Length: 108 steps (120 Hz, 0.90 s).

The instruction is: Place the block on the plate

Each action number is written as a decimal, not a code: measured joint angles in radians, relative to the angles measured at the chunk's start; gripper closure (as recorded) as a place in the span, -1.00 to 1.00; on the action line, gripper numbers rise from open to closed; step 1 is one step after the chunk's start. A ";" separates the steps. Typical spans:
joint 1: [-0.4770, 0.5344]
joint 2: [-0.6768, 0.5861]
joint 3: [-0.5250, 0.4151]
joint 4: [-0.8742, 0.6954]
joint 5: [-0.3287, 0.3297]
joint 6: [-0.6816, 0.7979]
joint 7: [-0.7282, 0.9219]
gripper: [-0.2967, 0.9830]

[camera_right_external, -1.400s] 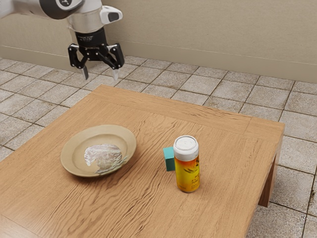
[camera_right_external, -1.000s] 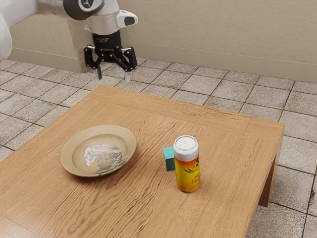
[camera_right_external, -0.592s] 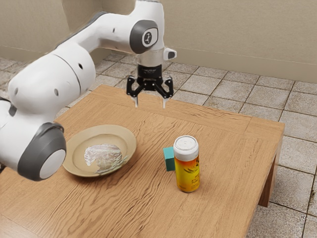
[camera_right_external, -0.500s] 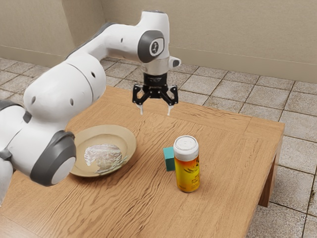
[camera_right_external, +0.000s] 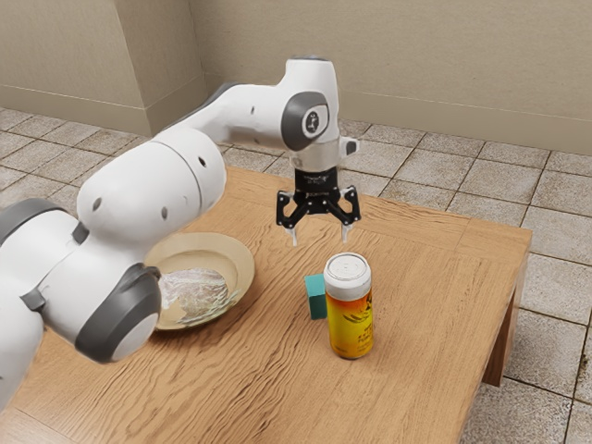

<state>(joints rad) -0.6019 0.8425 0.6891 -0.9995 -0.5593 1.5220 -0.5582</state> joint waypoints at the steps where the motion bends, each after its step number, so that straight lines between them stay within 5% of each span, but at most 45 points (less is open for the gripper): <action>1: 0.000 -0.005 -0.003 -0.010 0.000 0.004 -0.001 -0.54; 108: 0.004 -0.026 -0.101 -0.230 0.005 0.243 -0.040 -0.54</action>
<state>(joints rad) -0.5983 0.8168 0.5877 -1.2291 -0.5539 1.7651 -0.5982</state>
